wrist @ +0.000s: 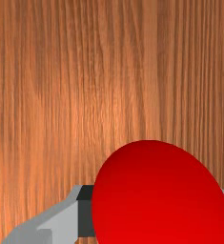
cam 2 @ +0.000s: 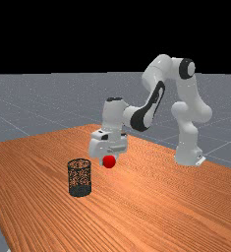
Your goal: Put the ball into the container
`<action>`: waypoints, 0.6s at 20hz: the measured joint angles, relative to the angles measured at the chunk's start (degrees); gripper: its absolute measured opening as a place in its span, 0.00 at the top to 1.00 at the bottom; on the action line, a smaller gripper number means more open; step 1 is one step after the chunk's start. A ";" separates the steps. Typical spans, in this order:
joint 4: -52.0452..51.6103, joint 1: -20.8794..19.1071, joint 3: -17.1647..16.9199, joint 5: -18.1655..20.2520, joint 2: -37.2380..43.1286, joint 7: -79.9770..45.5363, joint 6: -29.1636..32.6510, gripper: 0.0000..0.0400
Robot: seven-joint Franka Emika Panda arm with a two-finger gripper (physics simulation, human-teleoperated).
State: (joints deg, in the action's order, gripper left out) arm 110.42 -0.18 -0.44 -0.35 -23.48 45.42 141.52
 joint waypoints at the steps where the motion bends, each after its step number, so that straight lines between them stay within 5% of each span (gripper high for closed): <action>1: -0.19 0.00 0.00 0.00 0.57 0.00 -0.89 0.30; 3: -1.94 1.05 -1.19 -2.70 0.70 -1.71 -4.22 0.30; 4: -2.12 -1.48 0.56 0.26 0.60 5.69 -4.27 0.30; 8: -3.59 -6.22 -0.15 1.72 -0.38 13.39 -4.93 0.30; 12: -4.33 -6.70 -1.10 1.71 1.47 11.47 -7.40 0.30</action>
State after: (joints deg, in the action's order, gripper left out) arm 106.09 -6.88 -1.54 1.36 -22.01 56.89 134.12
